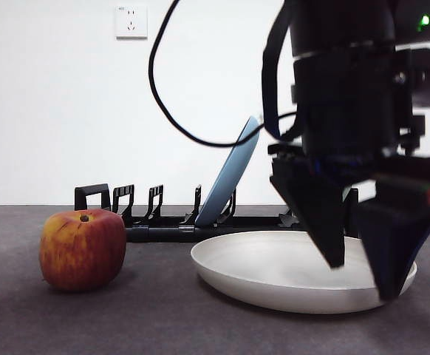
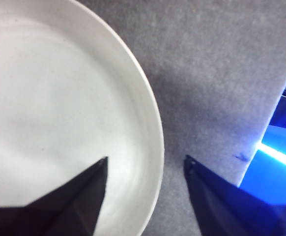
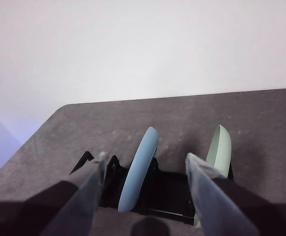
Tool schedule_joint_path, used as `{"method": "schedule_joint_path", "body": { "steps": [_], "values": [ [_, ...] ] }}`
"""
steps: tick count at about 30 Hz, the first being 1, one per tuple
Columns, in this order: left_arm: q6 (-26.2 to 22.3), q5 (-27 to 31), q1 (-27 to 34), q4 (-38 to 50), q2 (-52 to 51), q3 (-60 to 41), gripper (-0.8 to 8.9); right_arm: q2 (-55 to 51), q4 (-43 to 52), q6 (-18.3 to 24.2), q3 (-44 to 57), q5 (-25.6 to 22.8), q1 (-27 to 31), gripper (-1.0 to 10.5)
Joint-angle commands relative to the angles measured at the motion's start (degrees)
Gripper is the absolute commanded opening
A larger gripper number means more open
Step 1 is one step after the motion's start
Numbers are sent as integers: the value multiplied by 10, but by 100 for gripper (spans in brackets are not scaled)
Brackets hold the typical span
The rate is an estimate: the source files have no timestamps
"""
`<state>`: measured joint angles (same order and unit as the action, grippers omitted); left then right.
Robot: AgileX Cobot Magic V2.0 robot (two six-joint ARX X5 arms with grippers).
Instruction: Take the yellow plate from the plate rack,put the plate on the table,take the apple from the table,put the apple in the plate
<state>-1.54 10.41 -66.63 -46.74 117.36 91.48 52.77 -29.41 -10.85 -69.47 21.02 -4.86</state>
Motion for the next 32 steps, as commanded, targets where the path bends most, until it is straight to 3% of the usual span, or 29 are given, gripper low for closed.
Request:
{"method": "schedule_joint_path", "body": {
  "steps": [1,7,11,14,26,29,32],
  "values": [
    [16,2,2,8,-44,-3,288,1,3,5,-2,0,-1,281],
    [29,7,23,4,-153,-3,287,3,4,5,-2,12,-1,281],
    [29,60,53,-3,-234,-3,287,15,4,4,-2,64,-4,281],
    [29,95,92,-14,-294,-3,279,30,7,4,-2,76,-19,281],
    [28,129,294,-68,-504,-3,279,153,19,16,-42,74,-187,298],
    [28,170,332,-96,-547,-3,278,199,14,20,-70,70,-244,430],
    [27,222,354,-117,-588,-3,278,245,-5,38,-96,69,-292,451]
  ]
}}
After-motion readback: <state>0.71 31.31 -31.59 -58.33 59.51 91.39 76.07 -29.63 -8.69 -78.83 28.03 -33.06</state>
